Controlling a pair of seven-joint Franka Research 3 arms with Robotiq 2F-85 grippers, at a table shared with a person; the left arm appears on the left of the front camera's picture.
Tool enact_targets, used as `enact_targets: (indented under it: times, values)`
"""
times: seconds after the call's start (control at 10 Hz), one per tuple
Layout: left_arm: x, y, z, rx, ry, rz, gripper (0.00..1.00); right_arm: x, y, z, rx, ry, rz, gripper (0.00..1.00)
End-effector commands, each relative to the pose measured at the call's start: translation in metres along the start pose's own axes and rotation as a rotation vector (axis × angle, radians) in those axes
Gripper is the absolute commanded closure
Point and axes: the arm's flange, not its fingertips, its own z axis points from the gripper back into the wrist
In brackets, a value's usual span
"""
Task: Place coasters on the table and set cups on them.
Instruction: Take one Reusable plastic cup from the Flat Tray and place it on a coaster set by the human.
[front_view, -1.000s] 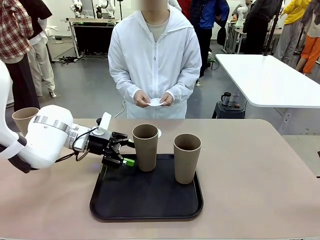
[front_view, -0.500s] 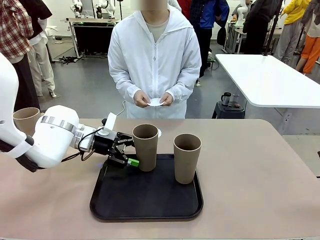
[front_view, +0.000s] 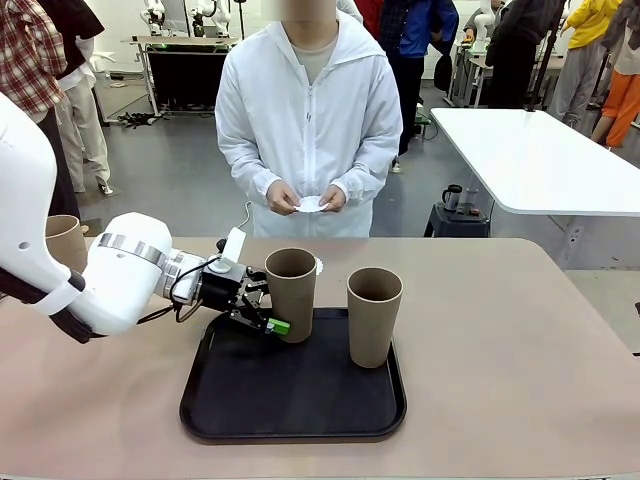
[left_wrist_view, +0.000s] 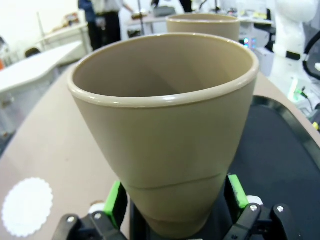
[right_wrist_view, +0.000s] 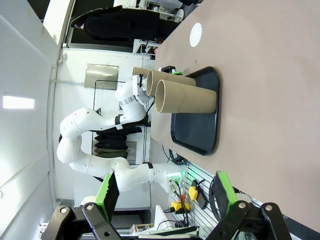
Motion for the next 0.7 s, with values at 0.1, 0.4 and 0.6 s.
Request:
enact_targets:
  times: [0.1,0.4,0.6]
  values:
    - [-0.0041,0.0072,-0.0166,0.012,-0.047,-0.021,0.0,0.0004,0.0005,0.0005,0.015,-0.003,0.001,0.0]
    - [-0.0018,0.0071,-0.0131,0.01,-0.053,-0.021,1.0,0.0004,0.0005,0.0005,0.015,-0.003,0.001,0.0]
    - [-0.0007,0.0057,-0.0125,0.008,-0.048,-0.023,1.0,0.0004,0.0005,0.0005,0.015,-0.003,0.001,0.0]
